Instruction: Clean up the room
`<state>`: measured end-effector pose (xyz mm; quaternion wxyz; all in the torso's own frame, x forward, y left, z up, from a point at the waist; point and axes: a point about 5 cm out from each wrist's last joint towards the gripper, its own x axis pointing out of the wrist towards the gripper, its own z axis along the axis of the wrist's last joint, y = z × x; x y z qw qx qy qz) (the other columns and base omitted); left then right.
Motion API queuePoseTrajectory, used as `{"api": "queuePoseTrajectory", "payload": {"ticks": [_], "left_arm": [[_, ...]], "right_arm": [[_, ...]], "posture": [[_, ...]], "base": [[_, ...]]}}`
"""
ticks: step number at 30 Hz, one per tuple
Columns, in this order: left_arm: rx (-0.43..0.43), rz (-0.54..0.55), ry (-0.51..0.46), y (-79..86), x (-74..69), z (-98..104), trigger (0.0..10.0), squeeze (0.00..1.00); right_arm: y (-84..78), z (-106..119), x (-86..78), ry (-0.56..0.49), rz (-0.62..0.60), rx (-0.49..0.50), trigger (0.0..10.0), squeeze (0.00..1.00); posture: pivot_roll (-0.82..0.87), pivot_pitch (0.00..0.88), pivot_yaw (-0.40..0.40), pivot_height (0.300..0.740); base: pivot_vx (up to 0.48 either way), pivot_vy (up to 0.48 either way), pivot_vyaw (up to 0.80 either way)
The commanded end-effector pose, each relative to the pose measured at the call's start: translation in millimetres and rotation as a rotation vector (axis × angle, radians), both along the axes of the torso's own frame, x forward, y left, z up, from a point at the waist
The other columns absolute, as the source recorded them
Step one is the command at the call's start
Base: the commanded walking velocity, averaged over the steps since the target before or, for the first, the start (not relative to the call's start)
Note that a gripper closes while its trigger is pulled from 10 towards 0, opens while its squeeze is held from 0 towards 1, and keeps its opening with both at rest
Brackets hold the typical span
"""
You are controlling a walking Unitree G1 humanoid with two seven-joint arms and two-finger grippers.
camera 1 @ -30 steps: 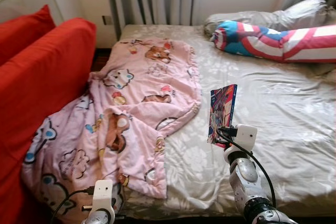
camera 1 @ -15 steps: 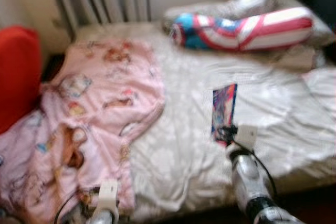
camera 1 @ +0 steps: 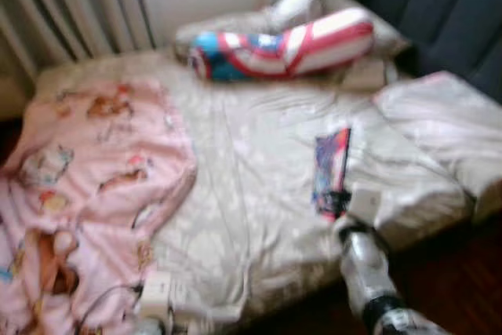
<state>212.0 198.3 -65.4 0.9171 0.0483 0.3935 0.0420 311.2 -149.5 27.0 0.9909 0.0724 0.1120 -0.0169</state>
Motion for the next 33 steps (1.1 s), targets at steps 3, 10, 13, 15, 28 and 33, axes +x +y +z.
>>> {"api": "queuePoseTrajectory", "payload": {"ticks": [3,10,13,15,28,33], "left_arm": [[0.003,-0.005,0.035,0.9,-8.6,-5.1,10.0,0.0],[0.003,-0.015,0.045,-0.3,-10.1,-6.2,10.0,0.0],[0.002,-0.015,0.048,-0.5,-10.4,-6.5,10.0,0.0],[-0.002,-0.013,0.049,-0.6,-10.7,-6.7,10.0,0.0],[-0.01,-0.018,0.048,-1.8,-11.3,-7.1,10.0,0.0],[-0.017,-0.015,0.049,-1.5,-11.9,-7.4,10.0,0.0]], "right_arm": [[0.0,11.3,7.2,-0.054,0.013,-0.03,10.0,0.0],[8.3,16.7,7.4,-0.114,0.082,-0.071,10.0,0.0],[7.5,14.0,7.0,-0.09,0.071,-0.054,10.0,0.0],[5.9,12.8,6.8,-0.08,0.063,-0.05,10.0,0.0],[5.5,13.9,7.4,-0.089,0.069,-0.066,10.0,0.0],[8.7,16.2,7.5,-0.111,0.095,-0.115,10.0,0.0]], "posture": [[-0.04,0.048,-0.006,0.74],[-0.04,0.051,-0.007,0.74],[-0.04,0.051,-0.009,0.74],[-0.04,0.05,-0.01,0.74],[-0.04,0.05,-0.014,0.74],[-0.04,0.049,-0.012,0.74]], "base": [[0.0,0.0,0.0],[0.0,-0.18,0.57],[0.0,-0.261,0.26],[0.0,-0.259,0.0],[0.0,-0.289,0.0],[0.0,-0.34,0.69]]}}
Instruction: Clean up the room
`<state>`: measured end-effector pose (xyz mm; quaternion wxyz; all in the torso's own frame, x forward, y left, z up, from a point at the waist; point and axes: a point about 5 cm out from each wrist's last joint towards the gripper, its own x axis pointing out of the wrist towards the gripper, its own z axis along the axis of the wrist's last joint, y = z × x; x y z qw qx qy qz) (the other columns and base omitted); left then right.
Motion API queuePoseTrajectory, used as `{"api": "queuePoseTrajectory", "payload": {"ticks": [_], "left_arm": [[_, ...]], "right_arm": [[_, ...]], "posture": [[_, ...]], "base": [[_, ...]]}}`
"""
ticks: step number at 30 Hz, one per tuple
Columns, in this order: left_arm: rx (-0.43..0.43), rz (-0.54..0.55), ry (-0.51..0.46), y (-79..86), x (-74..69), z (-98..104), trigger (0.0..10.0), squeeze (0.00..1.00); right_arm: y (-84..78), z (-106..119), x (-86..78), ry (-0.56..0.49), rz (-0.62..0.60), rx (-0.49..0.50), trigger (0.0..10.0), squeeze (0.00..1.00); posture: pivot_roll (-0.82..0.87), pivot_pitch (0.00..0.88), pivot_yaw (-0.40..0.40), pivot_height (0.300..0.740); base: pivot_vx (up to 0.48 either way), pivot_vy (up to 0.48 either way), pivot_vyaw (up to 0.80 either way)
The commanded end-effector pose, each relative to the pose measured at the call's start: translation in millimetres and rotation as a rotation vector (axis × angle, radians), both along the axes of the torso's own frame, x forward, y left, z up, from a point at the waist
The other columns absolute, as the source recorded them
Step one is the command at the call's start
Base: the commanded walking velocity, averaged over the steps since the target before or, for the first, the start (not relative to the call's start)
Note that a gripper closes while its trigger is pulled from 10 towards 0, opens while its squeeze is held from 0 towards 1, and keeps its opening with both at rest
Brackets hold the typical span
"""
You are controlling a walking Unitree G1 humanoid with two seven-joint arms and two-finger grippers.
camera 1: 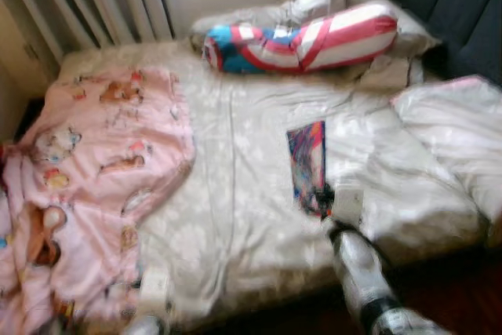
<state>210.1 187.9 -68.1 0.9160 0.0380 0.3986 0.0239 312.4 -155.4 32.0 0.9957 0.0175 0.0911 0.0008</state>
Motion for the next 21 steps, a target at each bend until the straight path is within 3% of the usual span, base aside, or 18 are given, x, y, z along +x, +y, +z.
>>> {"api": "queuePoseTrajectory", "payload": {"ticks": [1,3,21], "left_arm": [[0.017,0.009,0.038,8.9,-10.0,-4.7,10.0,0.0],[0.016,0.008,0.038,8.9,-10.2,-4.8,10.0,0.0],[0.015,0.007,0.042,8.7,-11.1,-5.3,10.0,0.0]], "right_arm": [[14.6,11.2,6.2,-0.065,0.054,-0.008,10.0,0.0],[15.2,10.4,5.9,-0.06,0.051,0.009,10.0,0.0],[12.4,9.0,5.9,-0.047,0.038,0.02,10.0,0.0]], "posture": [[-0.04,0.049,-0.012,0.74],[-0.04,0.049,-0.012,0.74],[-0.04,0.047,-0.011,0.74]], "base": [[0.0,-0.33,0.8],[0.0,-0.33,0.7],[0.0,-0.331,0.0]]}}
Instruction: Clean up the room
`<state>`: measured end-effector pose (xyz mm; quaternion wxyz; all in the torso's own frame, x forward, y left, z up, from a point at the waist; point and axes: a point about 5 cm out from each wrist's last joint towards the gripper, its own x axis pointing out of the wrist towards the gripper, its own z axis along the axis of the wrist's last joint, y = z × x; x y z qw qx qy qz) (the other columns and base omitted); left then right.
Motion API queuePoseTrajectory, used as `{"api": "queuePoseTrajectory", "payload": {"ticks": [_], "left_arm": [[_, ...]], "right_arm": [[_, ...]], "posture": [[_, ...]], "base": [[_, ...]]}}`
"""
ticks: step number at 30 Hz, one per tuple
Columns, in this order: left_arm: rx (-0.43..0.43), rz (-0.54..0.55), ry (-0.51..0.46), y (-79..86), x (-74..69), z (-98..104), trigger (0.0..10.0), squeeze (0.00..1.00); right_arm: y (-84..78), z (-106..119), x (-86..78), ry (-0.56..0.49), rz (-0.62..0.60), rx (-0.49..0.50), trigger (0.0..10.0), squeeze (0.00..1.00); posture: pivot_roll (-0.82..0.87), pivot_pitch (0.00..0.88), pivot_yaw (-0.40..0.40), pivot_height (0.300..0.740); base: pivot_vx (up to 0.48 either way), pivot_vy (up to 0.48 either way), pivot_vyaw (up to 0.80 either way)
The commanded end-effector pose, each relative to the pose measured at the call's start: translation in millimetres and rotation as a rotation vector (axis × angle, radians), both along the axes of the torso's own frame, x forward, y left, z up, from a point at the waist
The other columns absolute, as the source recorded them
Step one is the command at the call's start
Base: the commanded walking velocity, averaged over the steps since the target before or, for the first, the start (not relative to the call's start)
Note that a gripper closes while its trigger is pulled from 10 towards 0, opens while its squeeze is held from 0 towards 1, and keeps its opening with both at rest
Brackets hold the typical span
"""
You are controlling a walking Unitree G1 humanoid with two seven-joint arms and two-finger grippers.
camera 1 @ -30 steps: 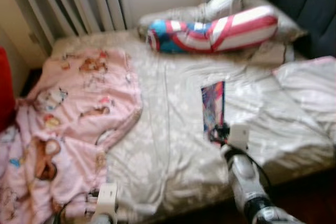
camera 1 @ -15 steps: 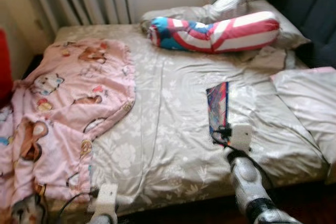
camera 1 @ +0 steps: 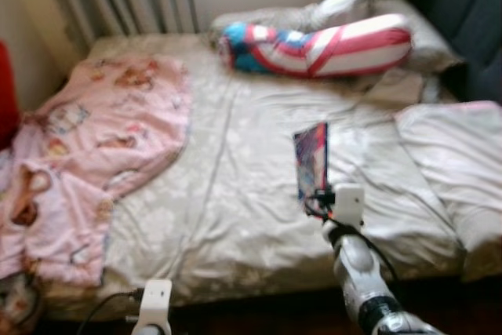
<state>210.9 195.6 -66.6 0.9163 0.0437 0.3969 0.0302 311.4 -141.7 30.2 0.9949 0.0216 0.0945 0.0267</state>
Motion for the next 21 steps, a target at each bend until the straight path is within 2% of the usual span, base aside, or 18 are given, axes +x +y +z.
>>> {"api": "queuePoseTrajectory", "payload": {"ticks": [1,21], "left_arm": [[-0.001,0.001,0.046,0.9,-12.0,-7.0,10.0,0.0],[-0.01,-0.003,0.056,-1.1,-14.4,-8.6,10.0,0.0]], "right_arm": [[-1.5,10.8,6.9,-0.052,-0.012,0.007,10.0,0.0],[-1.4,9.6,6.4,-0.046,-0.005,0.001,10.0,0.0]], "posture": [[-0.05,0.046,-0.011,0.74],[-0.06,0.014,-0.014,0.74]], "base": [[0.0,-0.334,0.0],[0.0,-0.322,0.0]]}}
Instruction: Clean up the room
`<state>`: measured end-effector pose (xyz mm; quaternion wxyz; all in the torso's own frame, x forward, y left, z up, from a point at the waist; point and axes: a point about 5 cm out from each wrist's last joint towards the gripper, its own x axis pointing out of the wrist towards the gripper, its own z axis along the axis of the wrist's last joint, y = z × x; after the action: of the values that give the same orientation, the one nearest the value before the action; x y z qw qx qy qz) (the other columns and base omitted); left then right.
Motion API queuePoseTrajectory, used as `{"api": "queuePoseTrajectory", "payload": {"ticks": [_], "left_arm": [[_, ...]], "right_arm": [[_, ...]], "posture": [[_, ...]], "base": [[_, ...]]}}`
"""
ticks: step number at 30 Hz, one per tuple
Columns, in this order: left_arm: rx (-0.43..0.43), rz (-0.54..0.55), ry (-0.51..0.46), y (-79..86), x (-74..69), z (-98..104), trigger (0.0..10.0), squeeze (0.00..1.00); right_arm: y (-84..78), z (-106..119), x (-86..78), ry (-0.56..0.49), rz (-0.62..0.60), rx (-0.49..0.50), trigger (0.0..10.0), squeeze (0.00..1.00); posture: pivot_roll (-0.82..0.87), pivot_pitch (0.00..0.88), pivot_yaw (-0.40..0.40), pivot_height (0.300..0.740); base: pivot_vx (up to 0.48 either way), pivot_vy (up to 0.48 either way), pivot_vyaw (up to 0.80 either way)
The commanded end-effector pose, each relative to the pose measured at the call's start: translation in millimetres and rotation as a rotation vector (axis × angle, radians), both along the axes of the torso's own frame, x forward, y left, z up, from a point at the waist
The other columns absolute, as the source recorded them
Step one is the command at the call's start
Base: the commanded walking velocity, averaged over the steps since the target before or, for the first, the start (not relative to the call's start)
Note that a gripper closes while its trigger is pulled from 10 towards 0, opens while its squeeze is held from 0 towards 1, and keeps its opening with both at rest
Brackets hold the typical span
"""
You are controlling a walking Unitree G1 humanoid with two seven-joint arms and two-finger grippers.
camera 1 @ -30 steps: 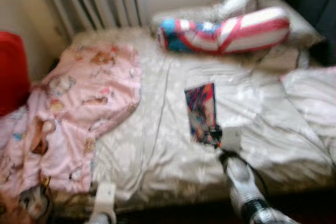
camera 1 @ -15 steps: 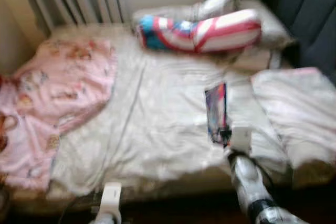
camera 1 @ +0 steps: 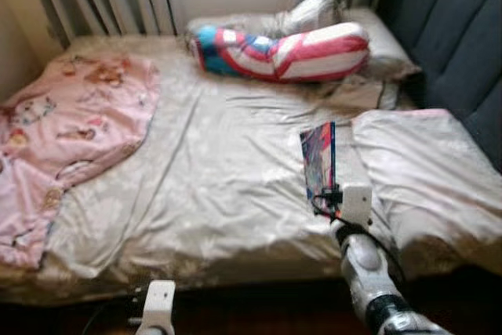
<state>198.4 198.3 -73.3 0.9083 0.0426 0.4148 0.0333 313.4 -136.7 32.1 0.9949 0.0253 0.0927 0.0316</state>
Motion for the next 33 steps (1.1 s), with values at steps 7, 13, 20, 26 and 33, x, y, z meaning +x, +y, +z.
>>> {"api": "queuePoseTrajectory", "payload": {"ticks": [7,13,20,26,33], "left_arm": [[0.002,-0.01,0.02,-3.3,-2.1,-2.0,10.0,0.0],[-0.009,0.003,0.01,-2.6,-0.8,-1.1,10.0,0.0],[-0.015,0.001,0.011,-2.9,-1.2,-1.3,10.0,0.0],[-0.018,-0.002,0.015,-3.0,-1.7,-1.7,10.0,0.0],[-0.019,-0.002,0.017,-3.3,-2.1,-2.0,10.0,0.0]], "right_arm": [[-6.0,7.2,4.0,-0.04,-0.013,-0.005,10.0,0.0],[-5.2,7.2,4.1,-0.039,-0.01,-0.002,10.0,0.0],[-3.6,7.6,3.6,-0.048,0.0,-0.012,10.0,0.0],[-3.0,7.6,3.7,-0.046,-0.004,-0.006,10.0,0.0],[-3.8,8.0,4.3,-0.044,-0.009,-0.004,10.0,0.0]], "posture": [[-0.06,0.006,-0.014,0.74],[-0.05,0.014,-0.016,0.74],[-0.05,0.023,-0.014,0.74],[-0.06,0.029,-0.012,0.74],[-0.06,0.037,-0.013,0.74]], "base": [[0.0,0.0,0.0],[0.0,0.0,0.0],[0.118,0.0,0.0],[0.295,0.0,0.0],[0.31,0.0,0.0]]}}
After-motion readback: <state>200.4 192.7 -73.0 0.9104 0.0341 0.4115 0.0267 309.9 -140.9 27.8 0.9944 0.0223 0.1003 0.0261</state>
